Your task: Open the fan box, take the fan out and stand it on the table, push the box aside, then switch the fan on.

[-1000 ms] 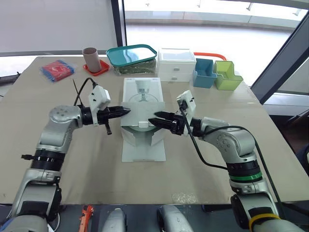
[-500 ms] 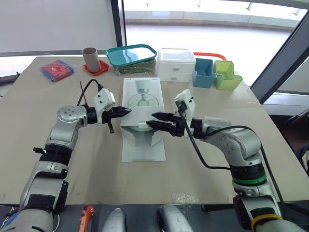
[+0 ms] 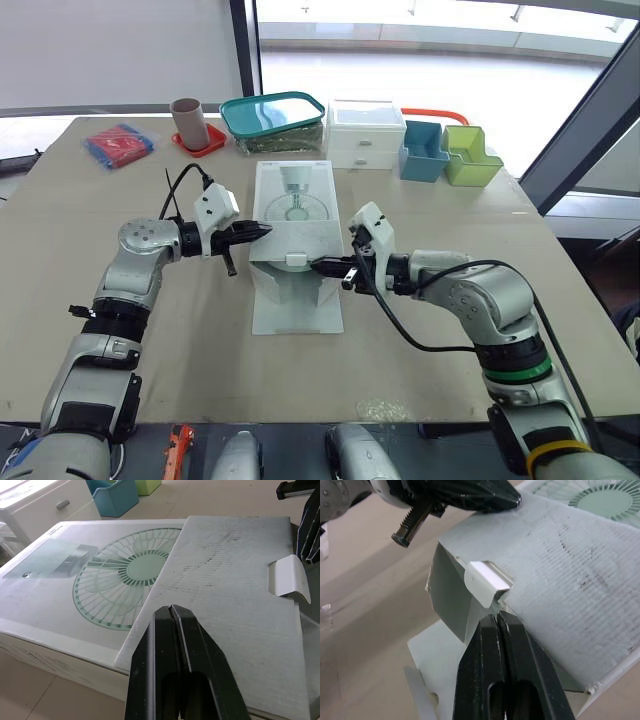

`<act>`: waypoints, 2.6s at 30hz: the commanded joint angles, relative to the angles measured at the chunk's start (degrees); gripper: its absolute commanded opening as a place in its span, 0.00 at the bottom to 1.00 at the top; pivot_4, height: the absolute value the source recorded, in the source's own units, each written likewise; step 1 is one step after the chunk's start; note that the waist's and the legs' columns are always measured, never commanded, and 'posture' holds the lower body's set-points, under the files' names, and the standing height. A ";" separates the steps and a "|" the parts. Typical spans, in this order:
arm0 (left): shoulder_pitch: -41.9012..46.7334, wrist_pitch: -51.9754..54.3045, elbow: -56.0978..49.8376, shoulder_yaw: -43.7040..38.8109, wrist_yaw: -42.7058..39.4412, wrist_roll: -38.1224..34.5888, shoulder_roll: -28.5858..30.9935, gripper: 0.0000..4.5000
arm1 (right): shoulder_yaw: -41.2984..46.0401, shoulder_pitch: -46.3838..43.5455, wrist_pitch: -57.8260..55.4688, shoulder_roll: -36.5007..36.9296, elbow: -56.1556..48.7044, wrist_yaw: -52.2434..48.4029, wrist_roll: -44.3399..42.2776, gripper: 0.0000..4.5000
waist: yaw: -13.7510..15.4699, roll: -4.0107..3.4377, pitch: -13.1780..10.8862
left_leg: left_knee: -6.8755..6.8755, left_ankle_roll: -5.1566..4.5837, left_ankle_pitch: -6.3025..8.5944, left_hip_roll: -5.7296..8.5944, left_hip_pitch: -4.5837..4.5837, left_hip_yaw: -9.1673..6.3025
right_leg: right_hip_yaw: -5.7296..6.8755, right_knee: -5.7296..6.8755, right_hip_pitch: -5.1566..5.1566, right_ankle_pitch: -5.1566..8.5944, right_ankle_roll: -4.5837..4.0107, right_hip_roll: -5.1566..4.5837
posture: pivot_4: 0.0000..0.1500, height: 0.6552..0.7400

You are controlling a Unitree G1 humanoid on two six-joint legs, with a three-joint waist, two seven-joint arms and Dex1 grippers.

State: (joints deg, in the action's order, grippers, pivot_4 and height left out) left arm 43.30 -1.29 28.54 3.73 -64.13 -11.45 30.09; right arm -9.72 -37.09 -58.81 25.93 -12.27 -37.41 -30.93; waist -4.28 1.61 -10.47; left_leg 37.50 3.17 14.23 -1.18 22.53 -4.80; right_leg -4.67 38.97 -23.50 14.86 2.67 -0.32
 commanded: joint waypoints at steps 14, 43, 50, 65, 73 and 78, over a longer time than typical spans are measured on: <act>-0.10 -0.94 -0.31 -0.15 0.54 0.54 -1.24 0.00 | -0.71 1.78 -0.93 10.07 -7.31 -4.68 0.80 0.01 | 0.09 0.00 0.00 | 0.00 0.00 0.00 0.04 0.01 0.00 | 0.00 -0.05 0.02 0.02 0.04 -0.04 | 1.00 1.00; -0.68 -1.35 -0.58 0.11 0.67 1.18 -1.61 0.00 | -1.03 0.20 13.87 6.10 6.86 -4.70 12.96 0.01 | 0.15 0.00 0.00 | 0.01 0.00 0.00 0.03 -0.01 0.00 | -0.01 -0.04 0.03 0.02 0.03 -0.03 | 1.00 1.00; -0.47 -1.47 -0.43 0.14 0.49 1.31 -1.48 0.00 | -0.63 0.21 13.75 4.38 5.85 -5.35 12.71 0.01 | 0.12 0.00 0.00 | 0.01 0.00 0.00 0.03 -0.01 0.01 | -0.02 -0.03 0.02 0.01 0.02 -0.02 | 1.00 1.00; -0.69 -1.86 0.19 0.13 0.36 1.83 -1.14 0.00 | 1.71 3.36 13.42 9.18 2.32 -9.67 11.55 0.01 | 0.07 0.00 0.00 | 0.01 0.00 0.00 0.02 -0.02 0.01 | -0.02 -0.02 0.03 0.01 0.02 -0.02 | 1.00 1.00; 0.11 -2.30 1.30 0.10 0.24 2.01 -1.05 0.00 | 4.09 5.12 16.87 15.44 -1.15 -18.11 7.82 0.01 | 0.05 0.00 0.00 | 0.01 -0.01 0.01 0.03 -0.03 0.03 | -0.03 -0.03 0.04 0.02 0.03 -0.01 | 1.00 1.00; -0.01 -2.59 1.25 0.23 0.33 2.10 -1.09 0.00 | 8.15 1.23 15.64 11.49 0.08 -16.22 3.04 0.01 | -0.01 0.00 0.00 | 0.01 -0.01 0.00 0.02 -0.07 0.03 | -0.04 -0.03 0.08 0.01 0.02 -0.01 | 1.00 1.00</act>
State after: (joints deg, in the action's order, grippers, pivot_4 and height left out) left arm 43.16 -3.87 29.45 3.72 -63.43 -10.10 28.37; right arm -4.15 -32.87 -43.17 38.97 -11.45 -55.43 -25.86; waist -4.30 1.61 -10.47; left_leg 37.51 3.17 14.23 -1.15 22.46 -4.76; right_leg -4.72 38.94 -23.43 14.87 2.68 -0.33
